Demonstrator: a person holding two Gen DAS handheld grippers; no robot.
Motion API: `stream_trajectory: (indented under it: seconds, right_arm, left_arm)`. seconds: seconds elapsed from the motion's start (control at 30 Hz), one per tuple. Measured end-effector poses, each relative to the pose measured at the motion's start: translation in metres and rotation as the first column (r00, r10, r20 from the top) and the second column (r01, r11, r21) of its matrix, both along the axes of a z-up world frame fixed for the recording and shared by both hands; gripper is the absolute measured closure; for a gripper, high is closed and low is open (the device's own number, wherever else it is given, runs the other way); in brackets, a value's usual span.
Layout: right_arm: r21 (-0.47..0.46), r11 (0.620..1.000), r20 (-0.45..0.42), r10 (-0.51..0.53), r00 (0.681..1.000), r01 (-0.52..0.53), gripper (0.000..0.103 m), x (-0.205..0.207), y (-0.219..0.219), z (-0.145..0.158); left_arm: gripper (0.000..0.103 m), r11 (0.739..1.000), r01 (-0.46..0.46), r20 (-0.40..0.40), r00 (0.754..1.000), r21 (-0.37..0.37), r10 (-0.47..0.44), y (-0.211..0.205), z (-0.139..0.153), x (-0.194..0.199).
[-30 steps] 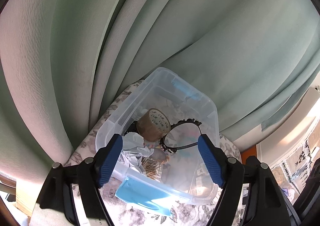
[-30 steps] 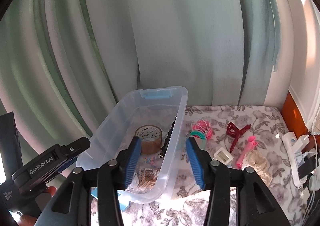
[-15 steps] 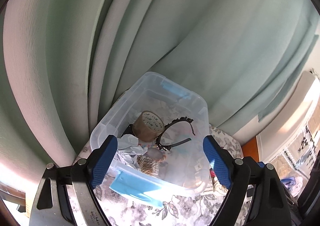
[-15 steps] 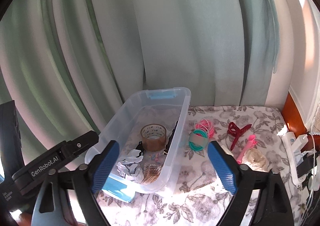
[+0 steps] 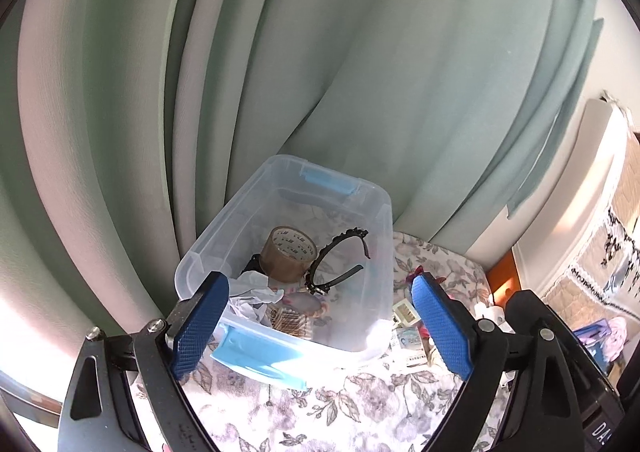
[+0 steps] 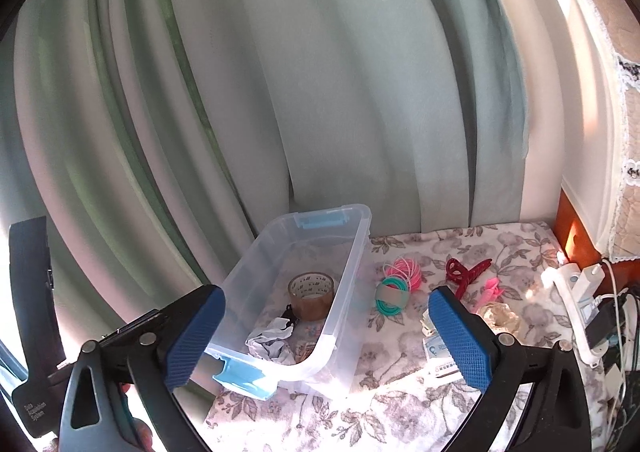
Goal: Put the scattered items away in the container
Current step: 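Withdraw both grippers from the box back toward the remaining items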
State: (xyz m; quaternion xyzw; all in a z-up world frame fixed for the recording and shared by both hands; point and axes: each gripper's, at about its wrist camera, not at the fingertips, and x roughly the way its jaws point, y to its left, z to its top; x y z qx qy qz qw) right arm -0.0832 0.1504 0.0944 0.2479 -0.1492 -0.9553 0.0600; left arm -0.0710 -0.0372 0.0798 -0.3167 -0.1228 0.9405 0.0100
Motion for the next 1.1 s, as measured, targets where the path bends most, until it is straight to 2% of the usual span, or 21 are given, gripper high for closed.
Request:
stream_trajectory:
  seconds: [0.33, 0.53, 0.87, 1.1]
  right_arm:
    - [-0.039, 0.998, -0.051, -0.054, 0.997, 0.052, 0.000, 0.027, 0.041, 0.001]
    - [-0.056, 0.994, -0.077, -0.102, 0.992, 0.098, 0.000, 0.043, 0.067, -0.004]
    - [-0.108, 0.977, -0.020, -0.188, 0.982, 0.185, 0.000, 0.056, 0.120, -0.037]
    - [-0.102, 0.968, 0.022, -0.229, 0.973, 0.230, 0.000, 0.055, 0.145, -0.065]
  left_arm:
    - [0.010, 0.993, 0.041, -0.038, 0.998, -0.109, -0.046, 0.046, 0.013, 0.015]
    - [0.010, 0.987, 0.096, -0.043, 0.994, -0.126, -0.102, 0.073, 0.007, 0.015]
    - [0.010, 0.964, 0.187, -0.023, 0.981, -0.189, -0.195, 0.133, -0.016, 0.004]
    - [0.010, 0.949, 0.241, 0.036, 0.970, -0.203, -0.239, 0.162, -0.046, -0.015]
